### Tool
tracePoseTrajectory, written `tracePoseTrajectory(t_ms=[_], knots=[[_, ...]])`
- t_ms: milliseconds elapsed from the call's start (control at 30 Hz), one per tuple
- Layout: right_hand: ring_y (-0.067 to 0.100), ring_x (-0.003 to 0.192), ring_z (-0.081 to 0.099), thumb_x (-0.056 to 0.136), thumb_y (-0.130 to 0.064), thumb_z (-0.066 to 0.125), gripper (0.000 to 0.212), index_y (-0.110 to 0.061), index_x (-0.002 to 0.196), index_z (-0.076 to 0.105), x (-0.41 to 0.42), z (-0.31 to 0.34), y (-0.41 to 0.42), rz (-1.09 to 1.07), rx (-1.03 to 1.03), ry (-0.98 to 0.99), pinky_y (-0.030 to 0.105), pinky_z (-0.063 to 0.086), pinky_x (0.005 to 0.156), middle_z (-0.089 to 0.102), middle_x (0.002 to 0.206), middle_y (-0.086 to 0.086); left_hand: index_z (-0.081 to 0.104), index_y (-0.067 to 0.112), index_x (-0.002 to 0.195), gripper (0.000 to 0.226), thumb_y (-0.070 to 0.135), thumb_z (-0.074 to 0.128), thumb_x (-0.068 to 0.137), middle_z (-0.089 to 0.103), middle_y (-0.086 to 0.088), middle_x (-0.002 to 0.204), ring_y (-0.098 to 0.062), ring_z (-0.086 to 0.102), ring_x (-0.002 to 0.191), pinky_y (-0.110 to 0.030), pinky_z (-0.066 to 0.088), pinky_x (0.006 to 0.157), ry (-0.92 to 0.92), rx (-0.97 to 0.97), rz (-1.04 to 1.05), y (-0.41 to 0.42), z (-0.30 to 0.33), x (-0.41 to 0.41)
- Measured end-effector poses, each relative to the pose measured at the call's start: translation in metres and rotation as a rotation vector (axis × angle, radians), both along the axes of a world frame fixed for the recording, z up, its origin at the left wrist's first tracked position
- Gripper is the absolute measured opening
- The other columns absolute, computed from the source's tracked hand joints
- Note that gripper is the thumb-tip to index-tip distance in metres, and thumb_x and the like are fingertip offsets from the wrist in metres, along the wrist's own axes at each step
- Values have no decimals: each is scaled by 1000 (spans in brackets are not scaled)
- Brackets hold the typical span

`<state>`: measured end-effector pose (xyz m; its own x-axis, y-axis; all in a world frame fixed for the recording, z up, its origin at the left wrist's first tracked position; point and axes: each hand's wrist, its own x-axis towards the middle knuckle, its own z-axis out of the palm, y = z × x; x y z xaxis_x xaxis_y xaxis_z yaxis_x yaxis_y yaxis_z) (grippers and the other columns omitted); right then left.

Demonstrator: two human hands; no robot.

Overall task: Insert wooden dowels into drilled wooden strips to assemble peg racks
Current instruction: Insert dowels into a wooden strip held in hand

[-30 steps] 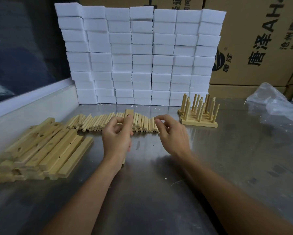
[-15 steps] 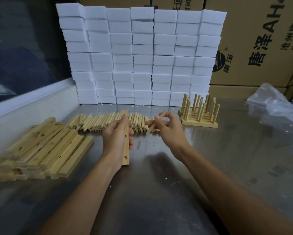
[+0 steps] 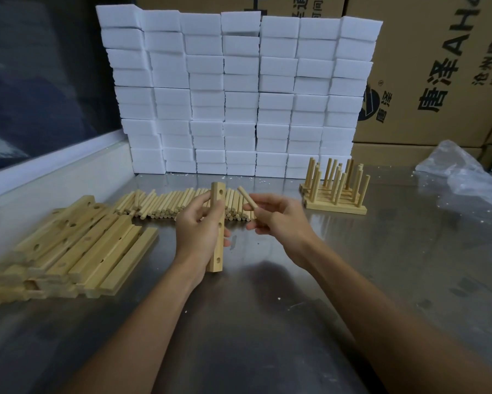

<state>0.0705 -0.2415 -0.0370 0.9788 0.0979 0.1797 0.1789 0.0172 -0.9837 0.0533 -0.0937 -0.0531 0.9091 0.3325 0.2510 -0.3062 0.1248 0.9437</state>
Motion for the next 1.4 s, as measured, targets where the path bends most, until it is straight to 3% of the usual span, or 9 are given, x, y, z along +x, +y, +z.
tracePoseTrajectory(t_ms=[167, 267, 400, 500, 667, 833, 1000, 1167, 1400], knots=[[11, 57, 58, 94, 8, 38, 46, -19, 125, 58, -4, 0, 9, 51, -138, -34, 22, 48, 55, 59, 88, -1, 68, 41, 94, 21, 20, 66, 94, 59, -3, 71, -14, 55, 44, -27, 49, 40, -25, 16, -10, -3, 1, -3], [10, 60, 52, 101, -14, 48, 23, -18, 117, 64, -3, -2, 11, -33, -280, -206, 20, 43, 57, 58, 78, -4, 69, 45, 90, 27, 18, 66, 94, 52, -7, 71, -16, 50, 41, -26, 44, 37, -35, 1, -24, -4, 2, -4], [13, 67, 51, 99, -31, 56, 16, -18, 96, 63, -3, -5, 11, -102, -415, -399, 35, 46, 68, 57, 72, -3, 71, 58, 74, 46, 17, 66, 94, 51, -13, 78, -16, 47, 43, -26, 44, 38, -30, 1, -60, -5, 5, -7], [12, 65, 47, 101, -40, 51, 32, -23, 73, 46, -3, -5, 12, -166, -463, -453, 37, 42, 63, 47, 64, -8, 71, 54, 77, 42, 16, 67, 94, 52, -12, 80, -16, 47, 44, -26, 44, 38, -22, -5, -64, -6, 5, -8], [27, 75, 56, 101, -54, 33, 38, -20, 89, 46, -6, -3, 12, -195, -540, -417, 51, 49, 72, 61, 78, 0, 64, 46, 98, 30, 16, 67, 94, 51, -11, 81, -16, 46, 44, -24, 43, 38, -3, 6, -63, -6, 3, -6], [21, 59, 54, 103, -51, 29, 20, -34, 102, 40, -5, -4, 10, -222, -599, -401, 39, 43, 61, 52, 57, -6, 65, 42, 104, 27, 17, 68, 93, 53, -10, 80, -15, 48, 44, -26, 43, 38, 0, 16, -79, -6, -1, -3], [11, 69, 55, 98, -47, 44, 17, -33, 97, 53, -7, -3, 11, -306, -742, -480, 28, 32, 53, 61, 72, -13, 64, 31, 124, 33, 16, 66, 94, 55, -12, 78, -16, 49, 43, -26, 41, 38, -2, 43, -106, -6, -4, 0], [4, 79, 62, 93, -43, 57, 16, -32, 96, 69, -8, -1, 11, -363, -777, -581, 26, 46, 57, 68, 82, -18, 63, 24, 130, 36, 17, 65, 96, 54, -13, 81, -17, 48, 46, -27, 40, 39, -1, 71, -128, -5, -5, 0], [11, 87, 69, 93, -40, 62, 19, -27, 100, 74, -7, 6, 7, -394, -816, -637, 34, 55, 66, 74, 91, -13, 63, 23, 133, 36, 18, 61, 98, 48, 0, 59, -16, 44, 50, -25, 38, 42, -14, 137, -138, -6, -5, 0]])
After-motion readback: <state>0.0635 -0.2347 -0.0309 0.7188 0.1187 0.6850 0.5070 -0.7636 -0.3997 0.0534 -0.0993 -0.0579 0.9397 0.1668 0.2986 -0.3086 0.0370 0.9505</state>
